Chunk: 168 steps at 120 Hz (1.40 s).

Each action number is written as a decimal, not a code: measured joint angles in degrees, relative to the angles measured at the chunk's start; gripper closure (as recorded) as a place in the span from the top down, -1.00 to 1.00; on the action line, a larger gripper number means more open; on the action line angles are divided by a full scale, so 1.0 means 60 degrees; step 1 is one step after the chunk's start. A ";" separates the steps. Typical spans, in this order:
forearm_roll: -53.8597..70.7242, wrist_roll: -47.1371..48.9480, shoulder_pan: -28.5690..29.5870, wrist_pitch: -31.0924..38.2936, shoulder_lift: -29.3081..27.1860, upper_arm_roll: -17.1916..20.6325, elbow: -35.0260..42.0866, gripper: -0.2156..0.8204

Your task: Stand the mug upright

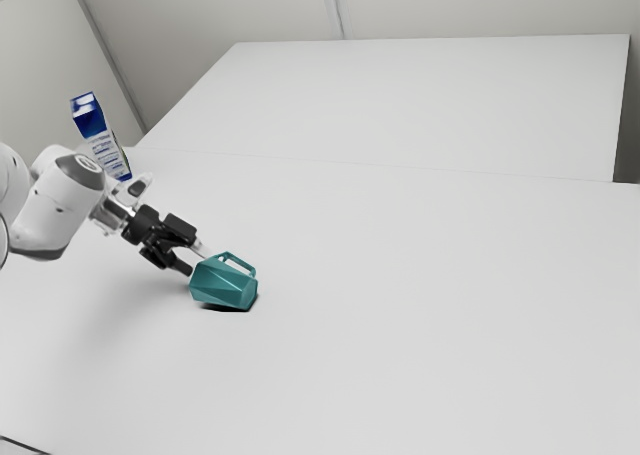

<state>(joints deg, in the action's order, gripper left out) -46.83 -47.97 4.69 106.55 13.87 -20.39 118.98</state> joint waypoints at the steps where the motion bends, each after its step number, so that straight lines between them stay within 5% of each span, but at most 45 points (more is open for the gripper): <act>1: -0.0024 -0.0021 0.0002 -0.0013 0.0002 0.0000 0.0009 0.58; 68: -0.1039 -0.0979 -0.0078 -0.0526 0.0215 0.0000 0.0412 0.55; 168: -0.1541 -0.1515 -0.0106 -0.0749 0.0173 0.0001 0.0605 -0.41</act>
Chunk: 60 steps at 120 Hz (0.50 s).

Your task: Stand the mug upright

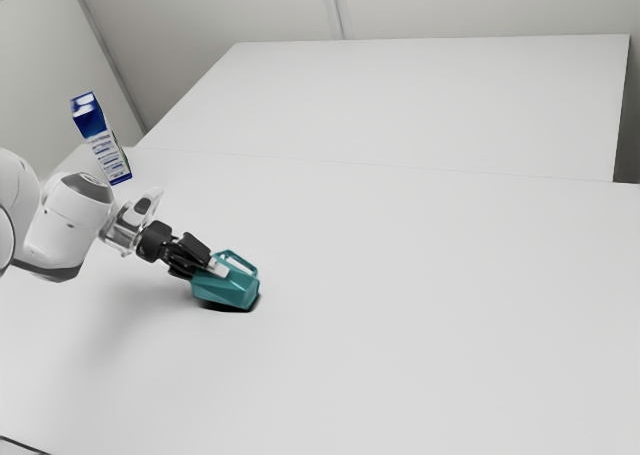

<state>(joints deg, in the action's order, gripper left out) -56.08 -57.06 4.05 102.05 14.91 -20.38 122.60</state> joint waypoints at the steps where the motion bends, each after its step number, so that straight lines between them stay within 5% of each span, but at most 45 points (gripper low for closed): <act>1: -0.0005 -0.0002 0.0002 -0.0007 0.0000 0.0000 -0.0002 -0.42; 42: -0.0097 -0.0058 -0.0075 -0.0085 -0.0294 0.0020 -0.0019 -0.83; 60: -0.0019 -0.0019 -0.0259 -0.0013 -0.0866 0.0045 -0.0067 -0.86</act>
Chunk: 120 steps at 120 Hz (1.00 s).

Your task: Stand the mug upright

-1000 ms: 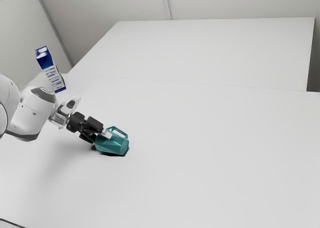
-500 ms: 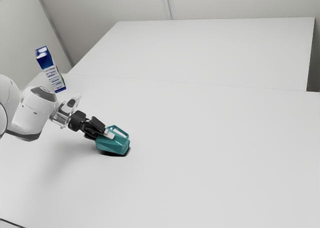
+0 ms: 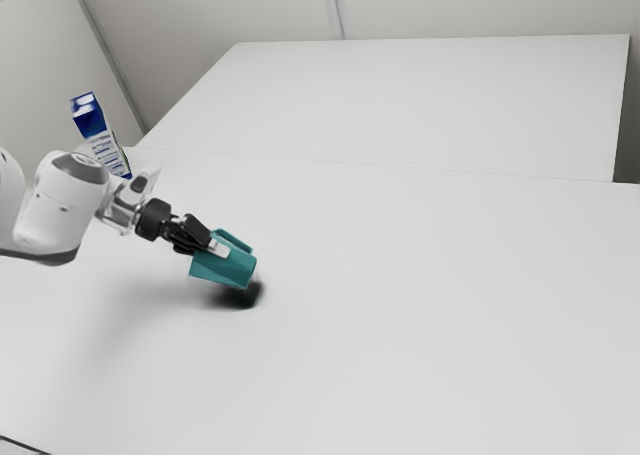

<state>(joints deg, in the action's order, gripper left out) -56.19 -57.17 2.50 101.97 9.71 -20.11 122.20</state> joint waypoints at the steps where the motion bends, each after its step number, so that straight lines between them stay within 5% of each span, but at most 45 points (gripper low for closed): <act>1: 0.0007 0.0005 -0.0010 0.0008 -0.0035 0.0006 -0.0004 -0.86; 42: 0.2897 0.0592 -0.1081 0.0866 -0.1419 0.0457 -0.0495 -0.90; 73: 0.6433 0.1278 -0.1965 0.1851 -0.1587 0.1065 -0.0706 -0.92; 120: 0.8801 0.1976 -0.3928 0.4558 -0.2035 0.0968 0.1349 -0.93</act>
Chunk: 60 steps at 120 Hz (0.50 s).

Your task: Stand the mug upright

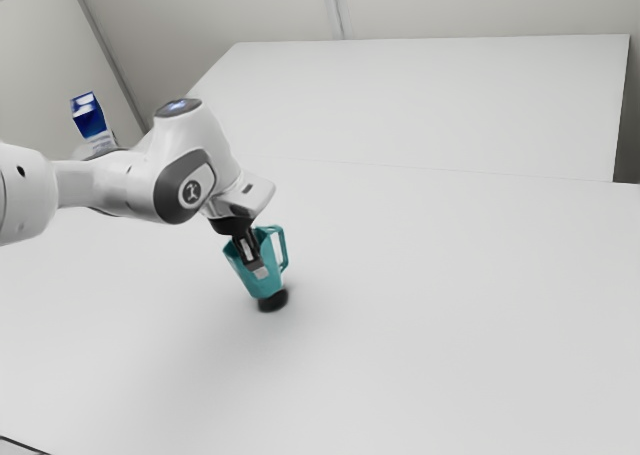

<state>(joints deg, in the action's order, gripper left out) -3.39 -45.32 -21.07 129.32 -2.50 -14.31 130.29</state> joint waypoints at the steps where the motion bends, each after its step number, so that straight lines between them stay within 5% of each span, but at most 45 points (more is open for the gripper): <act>1: 0.0047 0.0014 0.0009 0.0069 -0.0020 0.0001 0.0060 -0.93; 24: 0.0936 0.0336 0.1051 0.1385 -0.0398 0.0013 0.0974 -0.93; 60: 0.1719 0.0840 0.0596 0.2540 -0.0442 0.0053 0.1287 -0.93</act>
<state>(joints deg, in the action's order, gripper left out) 6.92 -40.28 -17.49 144.56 -5.15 -13.99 138.01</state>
